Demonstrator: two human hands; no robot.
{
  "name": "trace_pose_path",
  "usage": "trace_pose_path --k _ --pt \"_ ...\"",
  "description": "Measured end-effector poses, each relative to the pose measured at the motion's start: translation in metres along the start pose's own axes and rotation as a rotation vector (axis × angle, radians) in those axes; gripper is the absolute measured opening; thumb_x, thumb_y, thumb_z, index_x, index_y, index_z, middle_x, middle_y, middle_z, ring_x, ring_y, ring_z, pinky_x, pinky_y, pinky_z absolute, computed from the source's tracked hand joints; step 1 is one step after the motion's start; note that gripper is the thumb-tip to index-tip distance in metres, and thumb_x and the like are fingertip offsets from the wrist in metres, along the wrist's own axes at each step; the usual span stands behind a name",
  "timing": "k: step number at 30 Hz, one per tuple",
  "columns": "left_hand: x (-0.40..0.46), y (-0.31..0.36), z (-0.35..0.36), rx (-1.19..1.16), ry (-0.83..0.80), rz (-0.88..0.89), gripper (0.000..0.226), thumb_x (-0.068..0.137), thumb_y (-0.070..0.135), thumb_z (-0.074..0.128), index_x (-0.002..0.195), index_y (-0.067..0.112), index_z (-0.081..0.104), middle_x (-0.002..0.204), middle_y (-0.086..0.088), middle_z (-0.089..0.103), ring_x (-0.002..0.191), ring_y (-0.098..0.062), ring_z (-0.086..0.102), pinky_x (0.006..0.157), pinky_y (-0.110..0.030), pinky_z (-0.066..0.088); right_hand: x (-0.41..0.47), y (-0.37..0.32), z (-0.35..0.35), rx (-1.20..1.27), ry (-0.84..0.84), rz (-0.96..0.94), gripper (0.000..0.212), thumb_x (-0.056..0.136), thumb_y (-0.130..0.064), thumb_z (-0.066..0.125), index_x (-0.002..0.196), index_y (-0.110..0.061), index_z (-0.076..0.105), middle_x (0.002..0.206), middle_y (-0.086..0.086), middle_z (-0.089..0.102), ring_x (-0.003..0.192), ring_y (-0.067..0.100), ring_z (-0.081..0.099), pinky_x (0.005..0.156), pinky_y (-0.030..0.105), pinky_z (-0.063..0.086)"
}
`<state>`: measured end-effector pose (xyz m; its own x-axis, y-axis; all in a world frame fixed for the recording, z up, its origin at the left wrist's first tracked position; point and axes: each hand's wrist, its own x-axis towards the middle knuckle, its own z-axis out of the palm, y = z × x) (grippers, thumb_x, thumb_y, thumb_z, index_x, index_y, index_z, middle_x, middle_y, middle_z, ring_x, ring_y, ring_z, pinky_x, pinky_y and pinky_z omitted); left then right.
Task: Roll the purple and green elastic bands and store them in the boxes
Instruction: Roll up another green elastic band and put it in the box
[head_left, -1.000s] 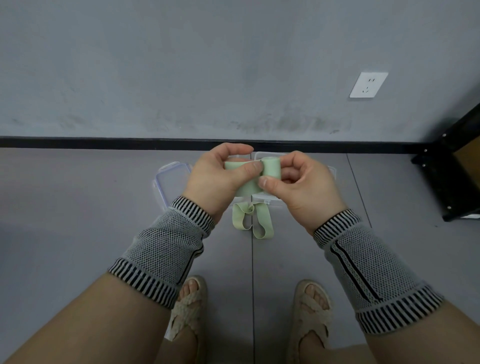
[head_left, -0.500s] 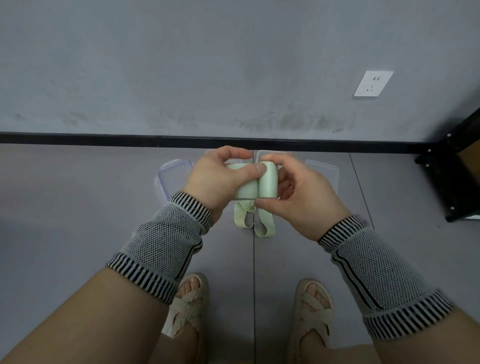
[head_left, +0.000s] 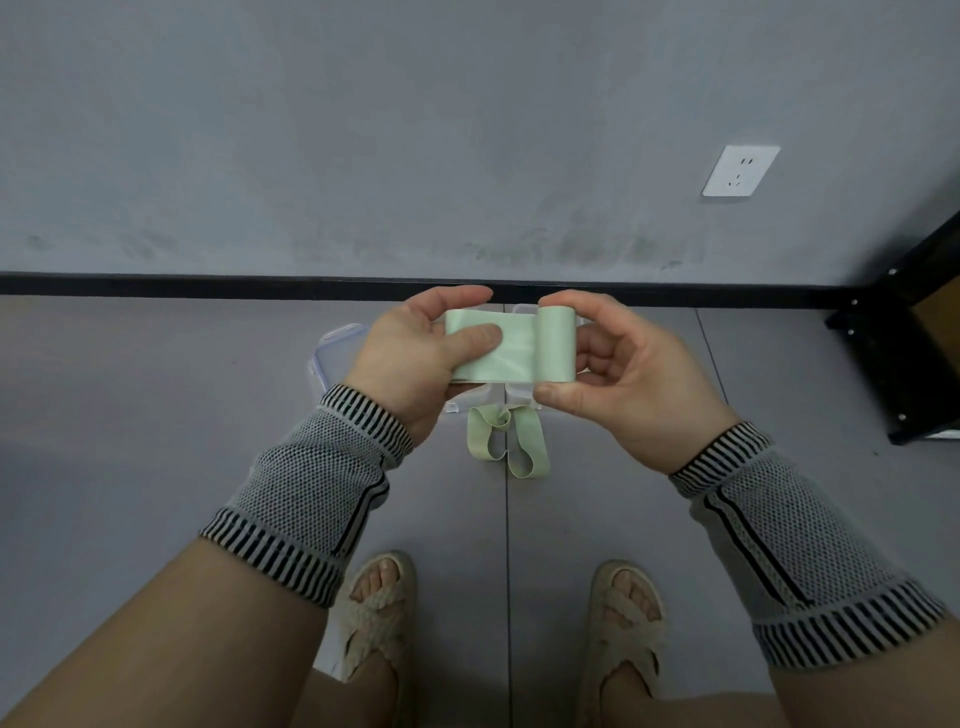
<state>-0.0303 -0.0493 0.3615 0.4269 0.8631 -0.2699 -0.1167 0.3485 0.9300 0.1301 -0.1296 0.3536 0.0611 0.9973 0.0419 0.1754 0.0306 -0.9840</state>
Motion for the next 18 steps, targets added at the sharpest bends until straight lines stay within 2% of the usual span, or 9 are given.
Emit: trace_pose_path --k 3,7,11,14,18 --pt "-0.001 -0.004 0.003 0.007 0.002 0.014 0.028 0.082 -0.006 0.061 0.101 0.014 0.061 0.08 -0.008 0.066 0.063 -0.015 0.067 0.056 -0.026 0.055 0.002 0.004 0.003 -0.062 0.027 0.0 0.059 0.07 0.004 0.077 0.108 -0.036 0.055 0.085 0.002 0.064 0.074 0.017 0.062 0.073 0.032 0.057" --pt "-0.002 -0.008 0.011 0.016 0.014 0.056 0.027 0.081 -0.006 0.063 0.1 0.013 0.062 0.078 -0.004 0.066 0.066 -0.014 0.065 0.057 -0.024 0.053 0.005 0.009 0.007 -0.155 0.095 -0.018 0.059 0.069 -0.003 0.079 0.103 -0.044 0.054 0.085 -0.001 0.062 0.073 0.018 0.061 0.068 0.029 0.055" --pt "-0.002 -0.01 0.018 -0.065 0.017 0.033 0.019 0.085 0.001 0.062 0.1 0.012 0.061 0.082 -0.003 0.067 0.069 -0.012 0.066 0.063 -0.026 0.056 0.006 0.011 0.006 -0.194 0.148 -0.028 0.058 0.069 -0.008 0.08 0.102 -0.048 0.052 0.089 -0.001 0.062 0.076 0.018 0.062 0.068 0.026 0.054" --pt "-0.001 -0.012 0.019 -0.049 -0.011 0.023 0.02 0.088 0.001 0.057 0.103 0.014 0.059 0.088 -0.004 0.067 0.076 -0.015 0.067 0.07 -0.031 0.059 0.007 0.012 0.007 -0.213 0.165 -0.03 0.059 0.07 -0.009 0.079 0.102 -0.05 0.052 0.089 -0.003 0.062 0.075 0.016 0.061 0.067 0.025 0.052" --pt "0.0 -0.012 0.014 0.008 -0.009 0.024 0.028 0.089 -0.004 0.053 0.105 0.018 0.058 0.086 -0.003 0.065 0.08 -0.017 0.066 0.068 -0.031 0.058 0.006 0.011 0.006 -0.182 0.14 -0.02 0.061 0.071 -0.004 0.077 0.104 -0.048 0.051 0.088 -0.006 0.062 0.077 0.014 0.062 0.071 0.028 0.054"
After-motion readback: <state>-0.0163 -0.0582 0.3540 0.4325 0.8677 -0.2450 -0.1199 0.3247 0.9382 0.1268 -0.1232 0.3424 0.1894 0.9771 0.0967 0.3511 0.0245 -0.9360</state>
